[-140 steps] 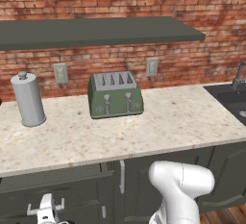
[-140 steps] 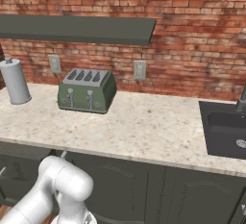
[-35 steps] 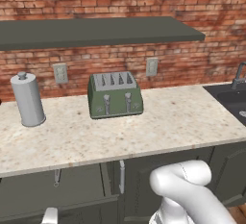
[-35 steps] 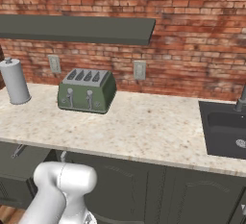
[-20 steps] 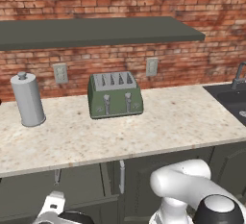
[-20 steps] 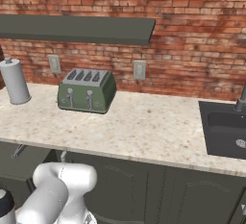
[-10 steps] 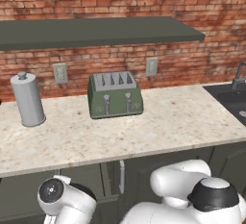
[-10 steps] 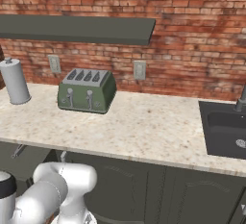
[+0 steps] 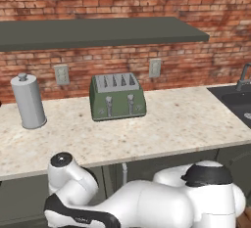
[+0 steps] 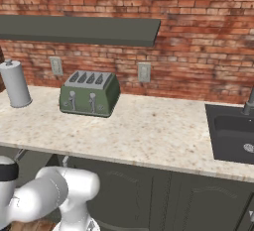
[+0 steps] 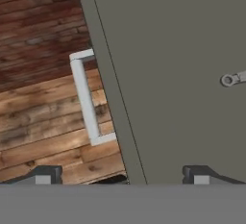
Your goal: Take the tongs from the drawer on the left and place them on the dining counter next to the tray containing the hot dog.
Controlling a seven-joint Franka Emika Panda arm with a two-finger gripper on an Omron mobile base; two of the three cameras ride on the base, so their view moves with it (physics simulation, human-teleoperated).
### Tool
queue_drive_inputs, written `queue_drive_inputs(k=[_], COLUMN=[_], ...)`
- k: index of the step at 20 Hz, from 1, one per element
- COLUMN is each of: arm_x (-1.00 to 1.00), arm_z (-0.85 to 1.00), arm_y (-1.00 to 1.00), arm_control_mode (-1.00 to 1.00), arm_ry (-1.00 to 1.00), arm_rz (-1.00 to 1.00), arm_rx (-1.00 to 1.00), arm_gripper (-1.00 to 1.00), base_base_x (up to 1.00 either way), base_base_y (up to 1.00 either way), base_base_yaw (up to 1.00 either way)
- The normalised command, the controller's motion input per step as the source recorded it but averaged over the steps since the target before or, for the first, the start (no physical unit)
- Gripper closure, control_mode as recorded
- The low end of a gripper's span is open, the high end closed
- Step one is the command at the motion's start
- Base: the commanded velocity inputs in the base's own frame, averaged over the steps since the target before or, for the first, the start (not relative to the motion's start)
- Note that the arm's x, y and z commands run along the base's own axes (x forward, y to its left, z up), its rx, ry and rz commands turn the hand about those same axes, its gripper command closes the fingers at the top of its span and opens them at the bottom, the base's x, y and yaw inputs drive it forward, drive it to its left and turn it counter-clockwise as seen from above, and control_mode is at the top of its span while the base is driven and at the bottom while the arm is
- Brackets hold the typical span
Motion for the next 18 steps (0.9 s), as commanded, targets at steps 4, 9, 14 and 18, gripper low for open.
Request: queue_drive_inputs(k=[4, 9, 14, 18], arm_x=[0.07, 0.16, 0.12, 0.08], arm_z=[-0.08, -0.19, -0.35, -0.31], arm_y=[0.00, 0.00, 0.08, 0.15], arm_control_mode=[-1.00, -1.00, -1.00, -1.00], arm_ry=[0.27, 0.23, 0.16, 0.11], arm_rz=[0.07, 0.06, 0.05, 0.05], arm_rx=[0.00, 0.00, -0.04, -0.05], arm_gripper=[-1.00, -1.00, -1.00, -1.00], base_base_x=[0.00, 0.00, 0.00, 0.00], base_base_y=[0.00, 0.00, 0.00, 0.00], base_base_yaw=[0.00, 0.00, 0.00, 0.00])
